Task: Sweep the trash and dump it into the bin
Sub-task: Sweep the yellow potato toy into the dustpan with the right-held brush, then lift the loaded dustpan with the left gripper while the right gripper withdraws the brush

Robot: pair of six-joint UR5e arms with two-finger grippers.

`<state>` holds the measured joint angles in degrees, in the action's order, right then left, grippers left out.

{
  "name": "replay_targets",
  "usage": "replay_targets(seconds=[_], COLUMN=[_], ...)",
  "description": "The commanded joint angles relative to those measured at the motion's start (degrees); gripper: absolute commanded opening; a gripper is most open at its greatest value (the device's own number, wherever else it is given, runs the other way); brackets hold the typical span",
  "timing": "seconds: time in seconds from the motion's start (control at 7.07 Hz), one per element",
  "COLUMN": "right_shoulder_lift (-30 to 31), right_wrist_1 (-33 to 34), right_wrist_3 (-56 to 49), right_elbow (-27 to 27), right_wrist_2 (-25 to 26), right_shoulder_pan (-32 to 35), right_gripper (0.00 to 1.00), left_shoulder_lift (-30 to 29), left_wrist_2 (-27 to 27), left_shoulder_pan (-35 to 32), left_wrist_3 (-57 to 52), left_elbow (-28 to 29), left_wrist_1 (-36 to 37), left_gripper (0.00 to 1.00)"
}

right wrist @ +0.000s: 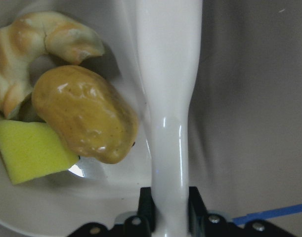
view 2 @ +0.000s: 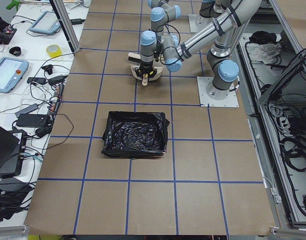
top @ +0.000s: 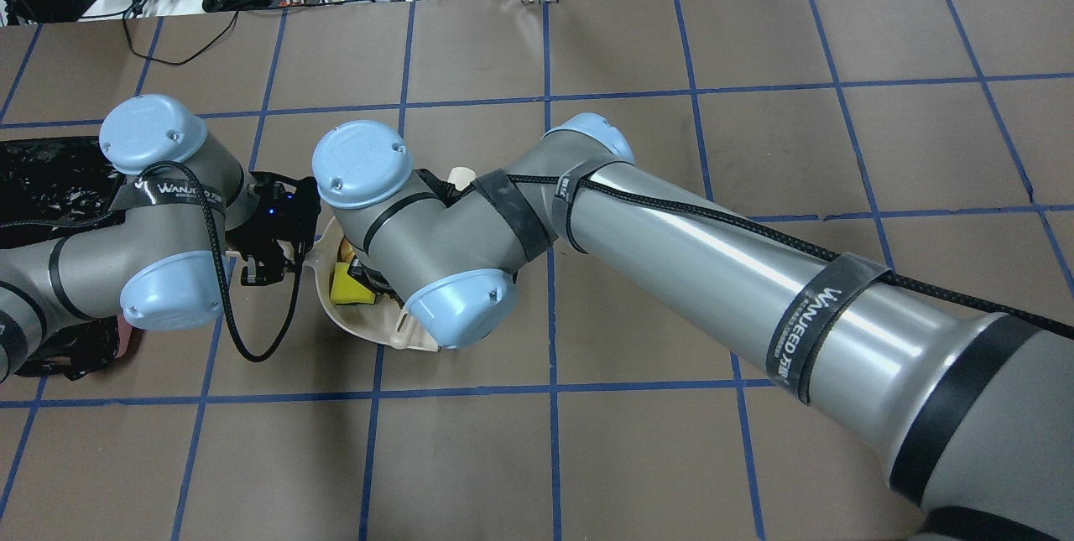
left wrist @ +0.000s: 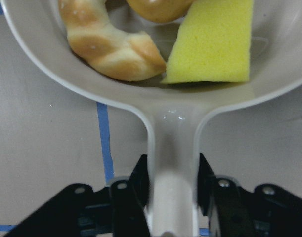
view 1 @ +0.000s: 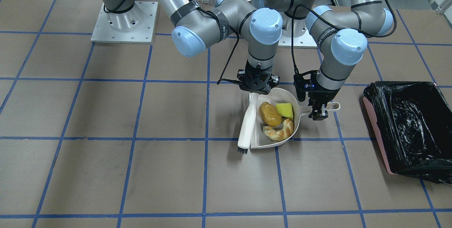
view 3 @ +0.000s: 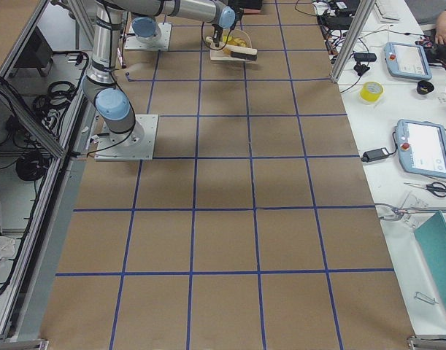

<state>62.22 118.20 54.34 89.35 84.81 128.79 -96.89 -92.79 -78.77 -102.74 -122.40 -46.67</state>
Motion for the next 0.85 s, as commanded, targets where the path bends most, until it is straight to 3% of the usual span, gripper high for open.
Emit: replay_targets(seconds=[0.0,0.14,0.42,0.71], right_shoulder_lift=[3.24,5.43,10.0,11.43], right_wrist_1=[-6.54,-11.02,-17.89,-19.15], right_wrist_3=[-4.21,-9.64,-21.68,-35.47], right_elbow=[-0.05,-0.05,0.12,0.73], right_wrist_2=[0.96,4.36,5.45,10.35], right_shoulder_pan=[-2.82,-5.28,-14.39,-24.24], right_gripper=[0.0,0.0,0.0,0.0], left_shoulder_lift=[-0.15,-0.15,-0.49,-0.94], left_wrist_2=[0.15,1.72,10.39,17.78], left_shoulder_pan=[0.02,0.36,2.37,7.2], left_wrist_3=[0.0,0.17,2.35,2.55], left_elbow=[0.05,0.05,1.45,2.86], left_wrist_1=[0.17,0.35,0.0,-2.53], left_gripper=[0.0,0.0,0.0,0.0])
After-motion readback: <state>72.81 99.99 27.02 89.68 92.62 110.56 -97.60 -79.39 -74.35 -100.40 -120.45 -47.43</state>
